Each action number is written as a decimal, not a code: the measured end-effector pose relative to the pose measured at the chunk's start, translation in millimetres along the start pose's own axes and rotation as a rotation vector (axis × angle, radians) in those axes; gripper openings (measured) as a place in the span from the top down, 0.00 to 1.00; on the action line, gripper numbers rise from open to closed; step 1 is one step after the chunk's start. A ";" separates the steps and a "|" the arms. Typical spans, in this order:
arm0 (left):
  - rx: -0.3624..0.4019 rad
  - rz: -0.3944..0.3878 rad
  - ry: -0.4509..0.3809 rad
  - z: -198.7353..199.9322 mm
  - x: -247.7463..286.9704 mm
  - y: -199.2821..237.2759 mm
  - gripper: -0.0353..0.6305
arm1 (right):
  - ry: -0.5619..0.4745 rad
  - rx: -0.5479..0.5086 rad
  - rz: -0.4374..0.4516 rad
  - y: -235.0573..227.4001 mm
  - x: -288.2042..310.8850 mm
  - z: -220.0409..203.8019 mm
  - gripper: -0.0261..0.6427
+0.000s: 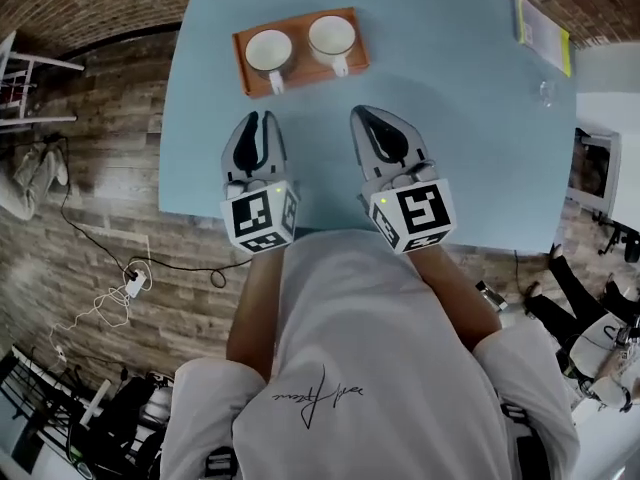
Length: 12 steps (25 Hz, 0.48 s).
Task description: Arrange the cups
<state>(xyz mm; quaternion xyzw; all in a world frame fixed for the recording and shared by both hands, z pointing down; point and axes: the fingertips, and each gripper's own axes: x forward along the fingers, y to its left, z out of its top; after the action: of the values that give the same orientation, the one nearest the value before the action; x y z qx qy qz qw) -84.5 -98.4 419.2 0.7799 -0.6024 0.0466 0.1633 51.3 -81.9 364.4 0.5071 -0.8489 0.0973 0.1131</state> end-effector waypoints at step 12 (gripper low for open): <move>-0.022 -0.087 0.050 10.9 -25.8 -39.8 0.93 | 0.002 0.047 0.217 12.9 -26.1 40.5 0.93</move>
<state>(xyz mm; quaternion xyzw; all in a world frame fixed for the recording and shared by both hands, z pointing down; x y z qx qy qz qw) -54.8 -69.2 394.1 0.8022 -0.5641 0.0523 0.1887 48.1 -65.4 317.5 0.4146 -0.8961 0.1294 0.0911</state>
